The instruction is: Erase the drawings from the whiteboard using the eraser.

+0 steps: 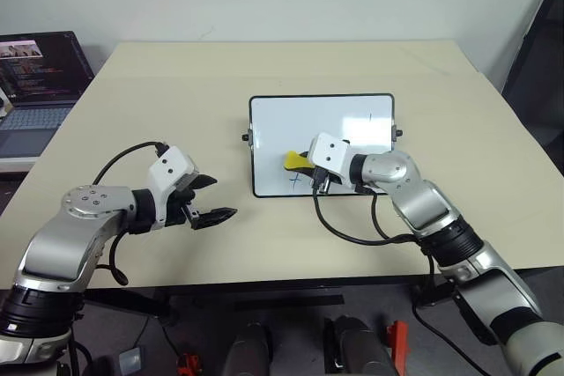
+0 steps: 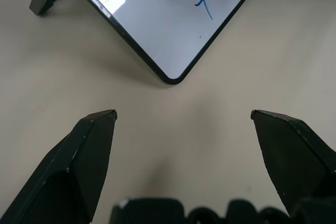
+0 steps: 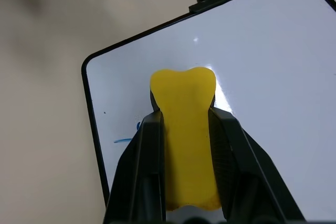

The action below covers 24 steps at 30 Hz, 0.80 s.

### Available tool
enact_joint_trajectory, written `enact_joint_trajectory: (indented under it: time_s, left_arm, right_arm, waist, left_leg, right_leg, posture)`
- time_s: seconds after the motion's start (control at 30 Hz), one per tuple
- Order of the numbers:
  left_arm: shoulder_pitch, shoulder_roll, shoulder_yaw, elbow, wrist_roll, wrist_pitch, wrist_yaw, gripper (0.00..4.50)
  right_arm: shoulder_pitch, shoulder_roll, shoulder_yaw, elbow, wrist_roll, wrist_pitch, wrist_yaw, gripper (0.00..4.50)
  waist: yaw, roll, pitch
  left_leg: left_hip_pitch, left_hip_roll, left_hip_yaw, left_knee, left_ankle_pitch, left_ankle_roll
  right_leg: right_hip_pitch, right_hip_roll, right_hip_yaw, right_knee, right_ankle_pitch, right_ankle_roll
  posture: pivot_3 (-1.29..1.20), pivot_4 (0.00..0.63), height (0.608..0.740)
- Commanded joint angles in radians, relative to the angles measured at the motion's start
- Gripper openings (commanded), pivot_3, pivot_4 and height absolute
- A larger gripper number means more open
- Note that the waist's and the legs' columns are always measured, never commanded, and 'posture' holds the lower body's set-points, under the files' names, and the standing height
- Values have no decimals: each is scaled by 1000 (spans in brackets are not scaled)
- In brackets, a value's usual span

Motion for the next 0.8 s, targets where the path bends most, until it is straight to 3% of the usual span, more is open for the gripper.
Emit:
enact_joint_trajectory:
  time_s: [0.03, 0.4, 0.8]
  left_arm:
    - [1, 0, 34, -37, -13, -4, 8, 4500]
    - [0, 3, 35, -43, -17, -7, 26, 4500]
    - [-11, 1, 31, -21, -2, -33, 32, 4500]
  right_arm:
    - [-41, 24, -10, 34, -27, -64, -5, 838]
    - [-97, 92, -15, 308, -92, -247, -27, 835]
    - [-67, 69, 3, 462, -164, -362, -27, 835]
  waist:
    - [0, 0, 0]
    - [-1, -1, 0]
    - [-1, -4, -3]
  left_leg:
    - [0, 0, 0, 0, 0, 0]
    - [1, 0, 0, 0, 0, 0]
    - [4, 0, 0, 2, 0, 0]
  right_leg:
    - [0, 0, 0, 0, 0, 0]
    - [0, 0, 0, 1, 0, 0]
    - [3, 0, 0, 2, 0, 0]
  posture:
    - [0, 150, 740]
    - [0, 150, 740]
    - [0, 150, 740]
